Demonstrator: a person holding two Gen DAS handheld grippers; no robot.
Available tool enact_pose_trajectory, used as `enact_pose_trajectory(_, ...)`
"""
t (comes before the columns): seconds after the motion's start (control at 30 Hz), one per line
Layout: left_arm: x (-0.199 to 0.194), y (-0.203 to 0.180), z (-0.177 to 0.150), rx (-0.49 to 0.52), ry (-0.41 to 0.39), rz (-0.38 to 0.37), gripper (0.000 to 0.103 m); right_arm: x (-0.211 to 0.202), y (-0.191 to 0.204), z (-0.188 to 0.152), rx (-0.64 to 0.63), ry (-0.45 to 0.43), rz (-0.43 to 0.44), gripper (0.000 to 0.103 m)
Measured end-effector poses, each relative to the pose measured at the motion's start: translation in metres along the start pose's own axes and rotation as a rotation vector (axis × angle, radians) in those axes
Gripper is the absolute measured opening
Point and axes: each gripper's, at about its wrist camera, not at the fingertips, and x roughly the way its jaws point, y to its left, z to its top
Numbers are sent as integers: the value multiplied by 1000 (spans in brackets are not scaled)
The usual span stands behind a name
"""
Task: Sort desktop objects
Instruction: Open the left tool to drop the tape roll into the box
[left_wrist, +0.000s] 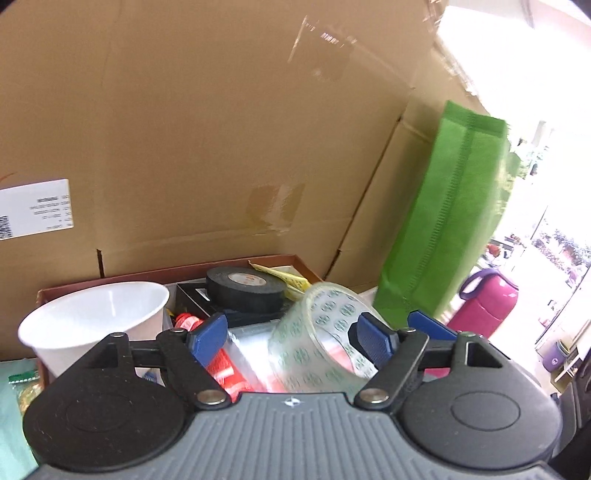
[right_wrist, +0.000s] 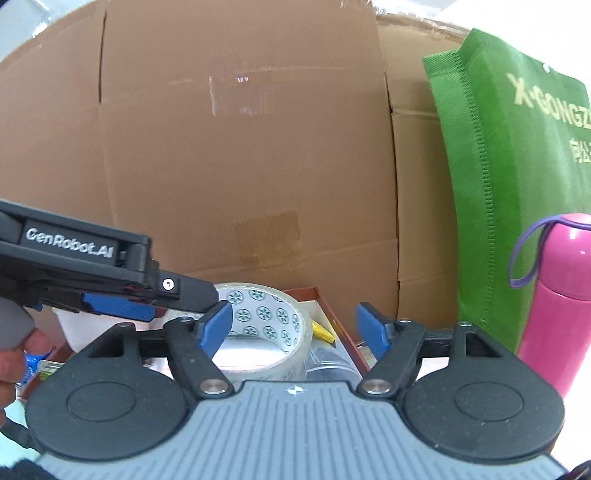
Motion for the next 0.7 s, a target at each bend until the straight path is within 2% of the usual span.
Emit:
enact_pose_trajectory(0.13, -26, -6, -18, 30, -34, 15, 87, -20, 8, -2, 13, -17, 8, 78)
enact_pose_trajectory(0.27, -53, -7, -41, 44, -57, 55, 96, -35, 21, -6, -12, -4, -8, 89)
enact_pose_trajectory(0.37, -71, -3, -59, 30, -62, 85, 97, -63, 32, -19, -33, 13, 8, 90)
enact_pose_trajectory(0.7, -109, 21, -106, -28, 17, 295, 97, -97, 88, -59, -134, 137, 76, 94)
